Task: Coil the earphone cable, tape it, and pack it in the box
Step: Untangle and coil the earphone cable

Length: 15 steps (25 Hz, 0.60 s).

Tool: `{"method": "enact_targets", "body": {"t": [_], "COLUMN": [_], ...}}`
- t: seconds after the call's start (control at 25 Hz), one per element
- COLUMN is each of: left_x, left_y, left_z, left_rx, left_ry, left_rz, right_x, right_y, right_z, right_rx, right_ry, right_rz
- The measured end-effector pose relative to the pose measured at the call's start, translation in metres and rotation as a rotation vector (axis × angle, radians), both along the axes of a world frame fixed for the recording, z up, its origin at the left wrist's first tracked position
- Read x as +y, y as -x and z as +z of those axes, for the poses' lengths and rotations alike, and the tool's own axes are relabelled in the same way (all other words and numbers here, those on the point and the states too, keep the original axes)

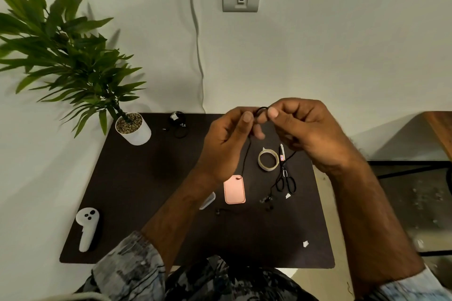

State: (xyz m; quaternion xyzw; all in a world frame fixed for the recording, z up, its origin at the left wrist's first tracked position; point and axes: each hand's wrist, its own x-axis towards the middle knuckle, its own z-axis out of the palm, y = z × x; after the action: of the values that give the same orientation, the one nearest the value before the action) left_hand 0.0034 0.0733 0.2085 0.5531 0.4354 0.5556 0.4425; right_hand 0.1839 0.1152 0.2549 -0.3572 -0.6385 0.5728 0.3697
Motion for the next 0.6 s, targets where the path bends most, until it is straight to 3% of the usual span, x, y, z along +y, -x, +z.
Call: {"method": "enact_targets", "body": {"t": [0.12, 0.24, 0.4, 0.48, 0.6], "left_x": [-0.005, -0.013, -0.021, -0.022, -0.021], "left_y": [0.007, 0.02, 0.035, 0.039, 0.041], "left_z": [-0.009, -0.021, -0.022, -0.018, -0.002], "left_rx": [0.089, 0.177, 0.135, -0.031, -0.33], "left_ry": [0.064, 0.147, 0.37, 0.502, 0.575], "left_rz": [0.031, 0.056, 0.1, 0.124, 0.033], "right_x": [0.004, 0.016, 0.025, 0.026, 0.024], "right_y": [-0.002, -0.011, -0.033, -0.043, -0.053], "right_z": [-0.001, -0.005, -0.022, -0.042, -0.074], "right_rx": [0.156, 0.353, 0.398, 0.315, -0.058], "right_ry": [-0.021, -0.009, 0.023, 0.119, 0.322], "right_rz": [-0.232, -0.602, -1.034, -1.049, -0.745]}}
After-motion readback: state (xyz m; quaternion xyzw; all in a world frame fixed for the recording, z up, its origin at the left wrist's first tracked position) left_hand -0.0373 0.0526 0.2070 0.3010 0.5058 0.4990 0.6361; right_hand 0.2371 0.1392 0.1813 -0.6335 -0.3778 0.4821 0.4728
